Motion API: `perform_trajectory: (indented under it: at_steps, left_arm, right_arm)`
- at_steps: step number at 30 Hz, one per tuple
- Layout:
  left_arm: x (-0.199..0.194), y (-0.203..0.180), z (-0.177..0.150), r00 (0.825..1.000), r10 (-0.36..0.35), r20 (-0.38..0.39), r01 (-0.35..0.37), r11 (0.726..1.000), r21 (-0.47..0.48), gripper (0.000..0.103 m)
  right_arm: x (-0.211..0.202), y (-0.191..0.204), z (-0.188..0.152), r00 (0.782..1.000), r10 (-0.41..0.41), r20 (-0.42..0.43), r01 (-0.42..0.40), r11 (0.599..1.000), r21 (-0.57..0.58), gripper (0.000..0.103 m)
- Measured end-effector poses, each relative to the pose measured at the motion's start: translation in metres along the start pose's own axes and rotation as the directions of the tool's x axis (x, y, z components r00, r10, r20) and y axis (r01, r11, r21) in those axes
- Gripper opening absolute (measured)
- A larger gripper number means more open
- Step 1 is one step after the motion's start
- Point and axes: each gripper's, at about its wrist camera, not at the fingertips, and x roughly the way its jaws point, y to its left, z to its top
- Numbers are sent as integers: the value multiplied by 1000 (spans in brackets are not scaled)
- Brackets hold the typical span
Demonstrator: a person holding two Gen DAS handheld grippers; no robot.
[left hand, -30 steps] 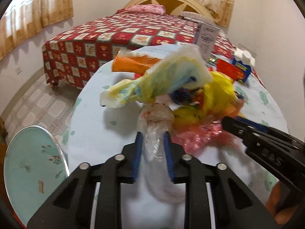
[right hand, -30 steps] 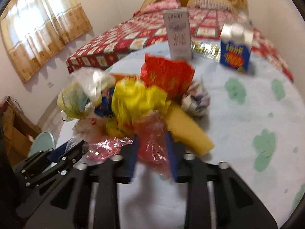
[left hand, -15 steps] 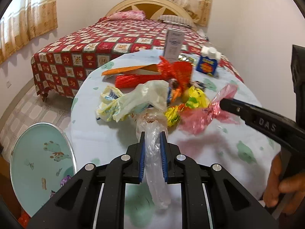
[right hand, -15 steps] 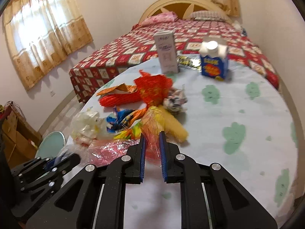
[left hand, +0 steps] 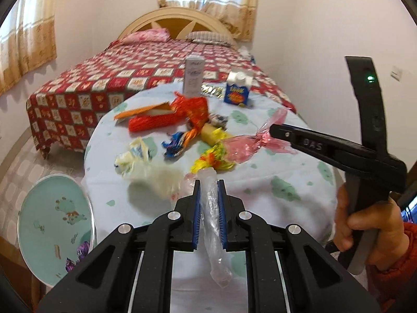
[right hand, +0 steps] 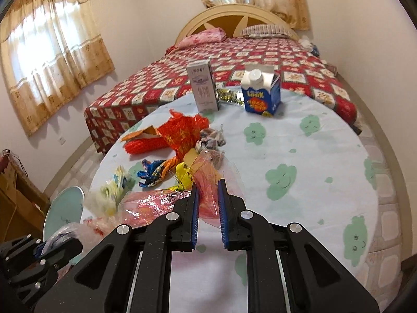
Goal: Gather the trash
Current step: 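Lift the clear bag with the left tool while the right tool grasps the pink plastic bag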
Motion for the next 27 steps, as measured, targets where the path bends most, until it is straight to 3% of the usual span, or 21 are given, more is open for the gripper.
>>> perform_trajectory:
  at_steps: [4,12,20,27]
  left_arm:
    - [-15,-1,8,999,-2,48,2,1000,-3,10]
    - [-51,32,18,989,81,121,-69,992,-102,9]
    - [-82,70,16,968,187,165,-157,971,-180,9]
    - [-96,101,8,938,307,160,-266,936,-231,9]
  right_arm:
    - [-11,-3,1,1000,-14,26,14,1000,-1,15]
    - [-23,11,0,999,-4,53,6,999,-34,15]
    - [-27,46,3,996,50,68,-44,995,-85,15]
    - [-19,91,0,992,119,44,-112,983,-145,15]
